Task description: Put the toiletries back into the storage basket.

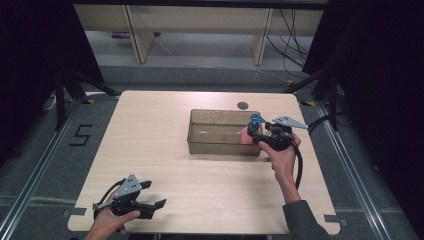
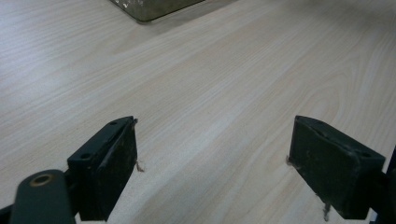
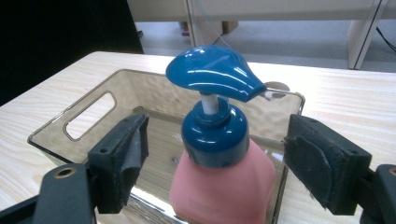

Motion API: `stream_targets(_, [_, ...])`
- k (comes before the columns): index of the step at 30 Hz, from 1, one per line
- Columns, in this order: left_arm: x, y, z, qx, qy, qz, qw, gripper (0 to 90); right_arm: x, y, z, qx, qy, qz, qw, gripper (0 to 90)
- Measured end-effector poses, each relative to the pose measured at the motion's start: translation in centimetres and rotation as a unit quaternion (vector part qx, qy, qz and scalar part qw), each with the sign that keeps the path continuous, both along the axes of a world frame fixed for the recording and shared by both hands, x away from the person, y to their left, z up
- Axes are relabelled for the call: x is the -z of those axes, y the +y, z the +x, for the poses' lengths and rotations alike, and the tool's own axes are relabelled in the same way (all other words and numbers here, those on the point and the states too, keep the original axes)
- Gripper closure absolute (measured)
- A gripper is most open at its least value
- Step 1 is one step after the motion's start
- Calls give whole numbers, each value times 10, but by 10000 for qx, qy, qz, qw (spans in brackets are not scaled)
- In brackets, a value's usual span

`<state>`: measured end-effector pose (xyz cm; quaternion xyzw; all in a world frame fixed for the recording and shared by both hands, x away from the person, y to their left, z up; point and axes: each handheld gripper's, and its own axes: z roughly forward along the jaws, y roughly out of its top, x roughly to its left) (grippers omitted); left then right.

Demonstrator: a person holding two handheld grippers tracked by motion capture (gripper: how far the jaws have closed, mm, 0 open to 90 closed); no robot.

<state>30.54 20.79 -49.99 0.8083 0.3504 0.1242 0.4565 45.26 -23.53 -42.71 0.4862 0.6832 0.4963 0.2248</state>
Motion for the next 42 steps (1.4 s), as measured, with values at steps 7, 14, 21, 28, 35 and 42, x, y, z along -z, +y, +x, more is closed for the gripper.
stream_targets(7, [0,-1,0,-8,-11,-49,10000,148,-1,0,-4,-34,-19,25,10000,222])
stream_targets(14, [1,-2,0,-40,-36,-101,9999,147,0,1,-11,-36,-23,9,10000,220])
stream_targets(21, [0,-1,0,-10,-8,-47,10000,147,-3,2,-16,-50,19,-84,10000,219])
stream_targets(28, [0,-1,0,-10,3,-74,10000,147,-3,1,-20,-70,-48,-66,9999,218])
stream_targets(35, [0,-1,0,-10,4,-75,10000,147,-5,5,-25,-66,0,-11,10000,218])
stream_targets(42, [0,-1,0,-8,4,-43,10000,147,-4,6,-28,-133,-52,-26,9999,218])
